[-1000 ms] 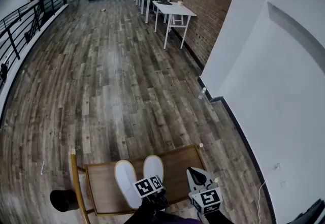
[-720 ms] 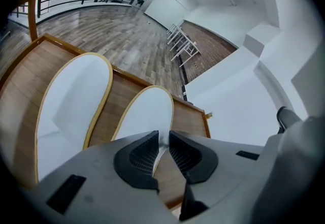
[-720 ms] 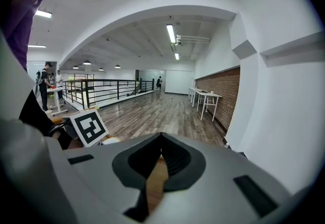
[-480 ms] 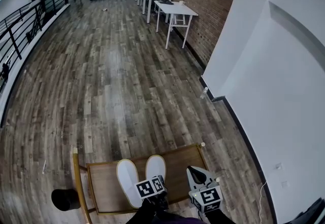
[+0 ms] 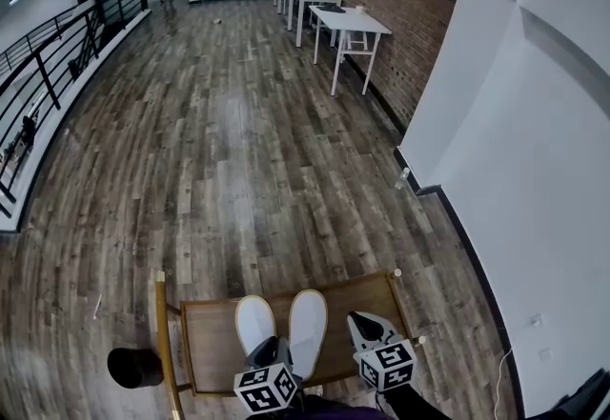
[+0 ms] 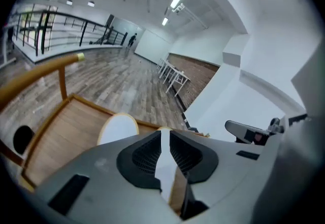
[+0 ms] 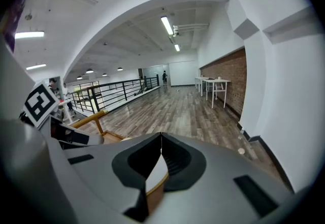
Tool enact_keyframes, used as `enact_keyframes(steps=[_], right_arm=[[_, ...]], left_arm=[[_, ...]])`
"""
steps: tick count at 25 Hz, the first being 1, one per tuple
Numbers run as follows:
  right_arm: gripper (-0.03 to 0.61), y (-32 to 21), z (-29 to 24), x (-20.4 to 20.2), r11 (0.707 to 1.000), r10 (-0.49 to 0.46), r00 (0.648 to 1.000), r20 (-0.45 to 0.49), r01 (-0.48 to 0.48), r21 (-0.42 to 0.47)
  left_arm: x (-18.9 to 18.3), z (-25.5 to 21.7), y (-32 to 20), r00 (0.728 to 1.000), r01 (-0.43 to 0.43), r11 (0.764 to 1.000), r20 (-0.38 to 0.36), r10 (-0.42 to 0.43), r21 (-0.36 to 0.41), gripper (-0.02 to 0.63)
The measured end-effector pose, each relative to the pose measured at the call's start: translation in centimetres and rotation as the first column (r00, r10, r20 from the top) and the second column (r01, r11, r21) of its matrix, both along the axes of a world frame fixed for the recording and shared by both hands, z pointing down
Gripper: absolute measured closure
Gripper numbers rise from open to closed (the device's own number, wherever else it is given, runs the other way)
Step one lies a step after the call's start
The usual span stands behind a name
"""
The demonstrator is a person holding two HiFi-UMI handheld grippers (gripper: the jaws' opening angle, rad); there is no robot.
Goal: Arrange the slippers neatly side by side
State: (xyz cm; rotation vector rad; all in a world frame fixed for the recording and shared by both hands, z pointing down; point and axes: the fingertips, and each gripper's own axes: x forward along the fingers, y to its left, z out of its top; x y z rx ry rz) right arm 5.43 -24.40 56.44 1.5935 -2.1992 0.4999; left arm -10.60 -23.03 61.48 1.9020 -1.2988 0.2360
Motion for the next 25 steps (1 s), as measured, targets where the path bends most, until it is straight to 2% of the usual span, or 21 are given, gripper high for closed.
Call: enact_keyframes(steps=[3, 7, 8, 9, 12, 13, 17, 21, 25], right_arm=[[0.58, -0.6, 2.4, -1.2, 0.995, -0.009, 0.999, 0.044, 0.013, -0.097], [0.58, -0.6, 5.9, -2.7, 0.97, -0.007, 0.994, 0.106, 0.032, -0.239], [0.578, -0.6, 6.7, -3.0, 0.962, 0.004, 0.99, 0.138, 0.034, -0.272], [0.578, -0.7, 7.5, -3.3, 0.953, 0.018, 0.985, 0.17, 0.035, -0.302], [0.553, -0.8, 9.5, -3.8, 0.92, 0.077, 0.965, 0.249, 0.028, -0.391], [0.516, -0.8, 10.1, -3.9, 0.905, 0.097, 0.962, 0.256, 0.022, -0.424], [0.454, -0.7, 12.6, -3.9, 0.834, 0.159, 0.961, 0.226, -0.009, -0.552], [0.454, -1.5, 14.4, -4.3, 0.789, 0.205, 0.953, 0.222, -0.027, -0.614], [0.454, -1.4, 15.7, -4.7, 0.744, 0.223, 0.96, 0.169, -0.056, -0.666]], left_arm=[[-3.5, -0.7, 0.4, 0.993, 0.029, 0.997, 0.115, -0.037, 0.072, 0.565], [-6.9, -0.8, 1.3, 0.98, 0.103, 0.991, 0.161, -0.117, 0.09, 0.566], [-7.6, -0.9, 1.4, 0.974, 0.127, 0.986, 0.178, -0.144, 0.104, 0.576], [-8.3, -1.0, 1.5, 0.967, 0.146, 0.982, 0.194, -0.167, 0.118, 0.612], [-9.3, -1.4, 1.8, 0.955, 0.176, 0.974, 0.215, -0.203, 0.141, 0.614], [-9.4, -1.6, 2.0, 0.954, 0.183, 0.973, 0.215, -0.211, 0.144, 0.614], [-9.9, -1.8, 2.5, 0.951, 0.202, 0.968, 0.206, -0.23, 0.149, 0.614], [-10.6, -1.7, 2.8, 0.948, 0.213, 0.966, 0.21, -0.24, 0.144, 0.614], [-11.7, -1.6, 3.2, 0.945, 0.228, 0.964, 0.208, -0.254, 0.139, 0.614]])
